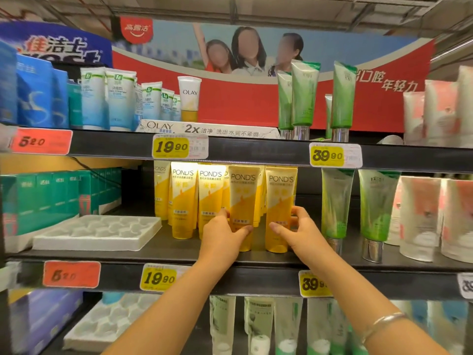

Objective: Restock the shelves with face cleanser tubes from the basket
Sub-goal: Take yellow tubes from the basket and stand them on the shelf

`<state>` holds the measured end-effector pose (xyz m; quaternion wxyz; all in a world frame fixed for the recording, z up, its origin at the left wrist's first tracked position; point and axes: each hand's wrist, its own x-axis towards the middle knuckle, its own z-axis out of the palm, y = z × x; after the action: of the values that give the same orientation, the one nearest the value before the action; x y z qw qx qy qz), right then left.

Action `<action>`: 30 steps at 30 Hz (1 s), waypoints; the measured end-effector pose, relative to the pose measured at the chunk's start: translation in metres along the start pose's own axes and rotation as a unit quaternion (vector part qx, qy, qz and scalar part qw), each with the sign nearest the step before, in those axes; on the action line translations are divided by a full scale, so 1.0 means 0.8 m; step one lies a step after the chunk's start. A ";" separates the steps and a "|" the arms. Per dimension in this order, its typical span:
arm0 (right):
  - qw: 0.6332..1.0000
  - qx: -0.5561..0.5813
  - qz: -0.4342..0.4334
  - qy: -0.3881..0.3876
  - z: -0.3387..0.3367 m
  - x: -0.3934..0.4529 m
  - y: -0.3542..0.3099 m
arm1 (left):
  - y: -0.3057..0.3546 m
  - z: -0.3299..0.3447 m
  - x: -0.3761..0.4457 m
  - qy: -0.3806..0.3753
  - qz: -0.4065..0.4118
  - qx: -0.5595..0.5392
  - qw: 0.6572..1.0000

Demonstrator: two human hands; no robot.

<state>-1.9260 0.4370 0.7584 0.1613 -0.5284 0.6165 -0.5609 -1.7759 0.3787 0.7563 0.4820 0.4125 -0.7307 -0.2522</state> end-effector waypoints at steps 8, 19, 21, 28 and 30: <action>0.995 -0.091 -0.008 0.048 0.011 -0.003 0.001 | 0.002 0.012 -0.003 0.036 -0.005 0.039 0.999; 0.992 -0.111 0.018 0.052 0.033 0.020 0.000 | 0.006 0.018 0.008 0.051 -0.026 0.161 0.985; 0.992 -0.111 0.020 0.050 0.036 0.023 -0.001 | 0.007 0.018 0.010 0.045 -0.029 0.168 0.984; 0.993 -0.100 0.029 0.049 0.041 0.028 -0.001 | 0.007 0.019 0.013 0.031 -0.039 0.183 0.982; 0.994 -0.094 0.029 0.052 0.041 0.027 0.000 | 0.008 0.020 0.014 0.028 -0.044 0.187 0.981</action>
<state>-1.9086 0.4019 0.7568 0.0950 -0.4929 0.6894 -0.5223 -1.7946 0.3722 0.7601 0.4051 0.5335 -0.7326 -0.1206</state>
